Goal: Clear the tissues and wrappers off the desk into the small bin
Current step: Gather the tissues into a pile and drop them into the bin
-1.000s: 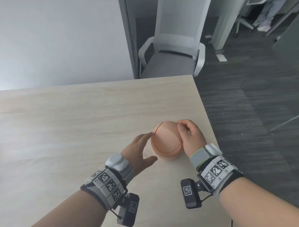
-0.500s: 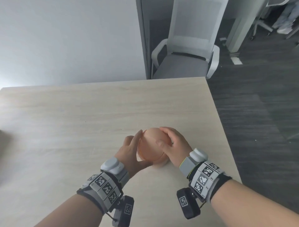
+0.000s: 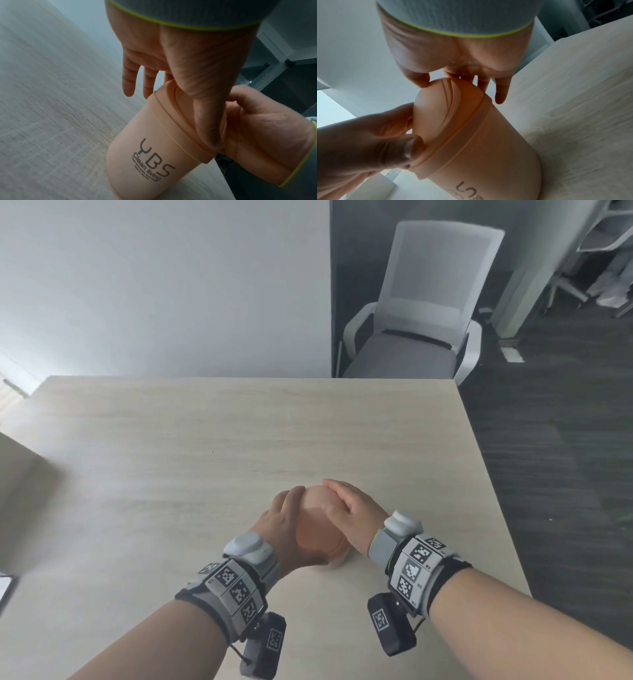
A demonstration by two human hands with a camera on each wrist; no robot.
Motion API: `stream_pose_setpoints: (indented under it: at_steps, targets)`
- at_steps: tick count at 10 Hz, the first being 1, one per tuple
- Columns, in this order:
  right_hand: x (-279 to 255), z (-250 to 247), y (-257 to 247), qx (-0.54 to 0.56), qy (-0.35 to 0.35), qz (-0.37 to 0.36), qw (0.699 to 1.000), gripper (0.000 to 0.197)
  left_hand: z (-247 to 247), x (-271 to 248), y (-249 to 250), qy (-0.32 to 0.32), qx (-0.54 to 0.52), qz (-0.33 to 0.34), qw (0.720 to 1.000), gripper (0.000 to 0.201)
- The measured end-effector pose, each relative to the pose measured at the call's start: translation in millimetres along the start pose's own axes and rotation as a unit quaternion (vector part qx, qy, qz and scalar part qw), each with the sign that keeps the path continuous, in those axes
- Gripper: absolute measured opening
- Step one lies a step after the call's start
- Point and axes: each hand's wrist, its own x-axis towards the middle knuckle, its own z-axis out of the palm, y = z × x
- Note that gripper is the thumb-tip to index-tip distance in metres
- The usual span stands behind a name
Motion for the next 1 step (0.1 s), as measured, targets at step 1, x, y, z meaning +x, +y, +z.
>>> stream_pose_setpoints:
  at_steps: [1]
  targets:
    - [-1.0,-7.0,-6.5,0.009,-0.013,0.061,0.998,0.053,-11.6,-1.0,-0.5,-0.007,0.0,0.01,1.0,0.11]
